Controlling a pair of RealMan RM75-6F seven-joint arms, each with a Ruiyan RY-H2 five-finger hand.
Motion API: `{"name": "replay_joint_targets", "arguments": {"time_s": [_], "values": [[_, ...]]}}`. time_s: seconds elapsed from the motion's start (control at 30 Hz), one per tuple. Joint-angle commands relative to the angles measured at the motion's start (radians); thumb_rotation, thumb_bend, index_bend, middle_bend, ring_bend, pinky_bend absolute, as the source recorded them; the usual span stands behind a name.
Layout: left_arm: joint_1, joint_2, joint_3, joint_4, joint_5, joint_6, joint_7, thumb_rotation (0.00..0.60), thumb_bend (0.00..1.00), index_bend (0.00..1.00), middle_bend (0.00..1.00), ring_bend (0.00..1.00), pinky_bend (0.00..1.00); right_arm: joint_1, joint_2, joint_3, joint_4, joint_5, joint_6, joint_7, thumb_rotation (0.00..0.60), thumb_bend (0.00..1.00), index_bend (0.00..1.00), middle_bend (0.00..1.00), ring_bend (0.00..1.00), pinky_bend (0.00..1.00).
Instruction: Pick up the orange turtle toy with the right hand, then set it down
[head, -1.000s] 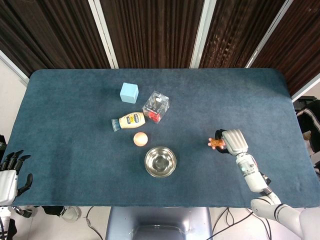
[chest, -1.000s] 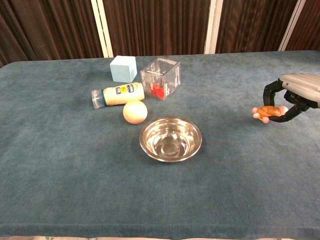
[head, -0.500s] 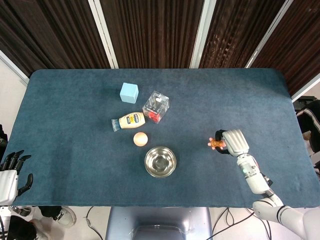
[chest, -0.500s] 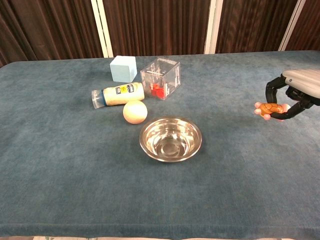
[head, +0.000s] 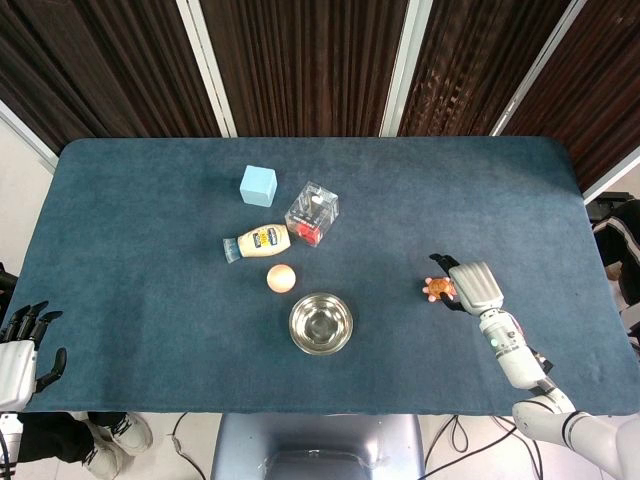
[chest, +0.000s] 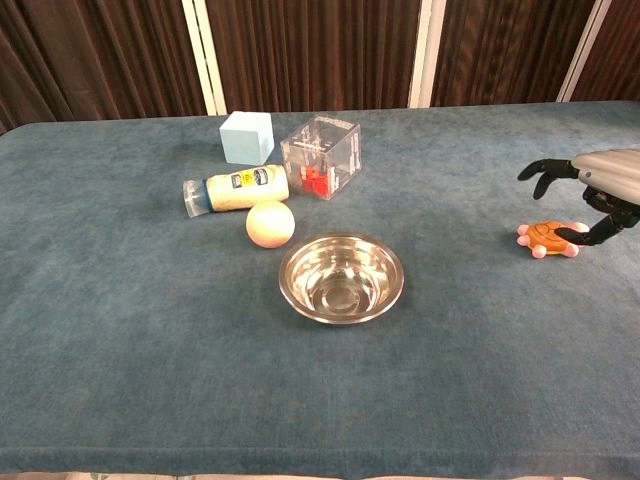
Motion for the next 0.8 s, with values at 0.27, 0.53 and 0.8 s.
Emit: {"name": "replay_joint_targets", "arguments": {"time_s": [0.27, 0.53, 0.8], "values": [[-0.001, -0.001, 0.0, 0.001, 0.0, -0.002, -0.001, 0.6, 0.44, 0.23, 0.12, 0.09, 0.29, 0.001, 0.037, 0.01, -0.078, 0.053, -0.056, -0.043, 0.6, 0.27, 0.21, 0.3, 0.92, 0.88], [-0.002, -0.004, -0.002, 0.006, -0.01, -0.01, -0.004, 0.6, 0.44, 0.24, 0.12, 0.09, 0.3, 0.017, -0.009, 0.031, -0.039, 0.112, -0.09, -0.122, 0.6, 0.27, 0.37, 0.32, 0.93, 0.9], [0.0, -0.005, -0.002, 0.009, -0.013, -0.009, -0.007, 0.6, 0.44, 0.24, 0.12, 0.09, 0.3, 0.031, -0.053, 0.036, 0.02, 0.134, -0.117, -0.146, 0.6, 0.27, 0.48, 0.39, 0.96, 0.93]]}}
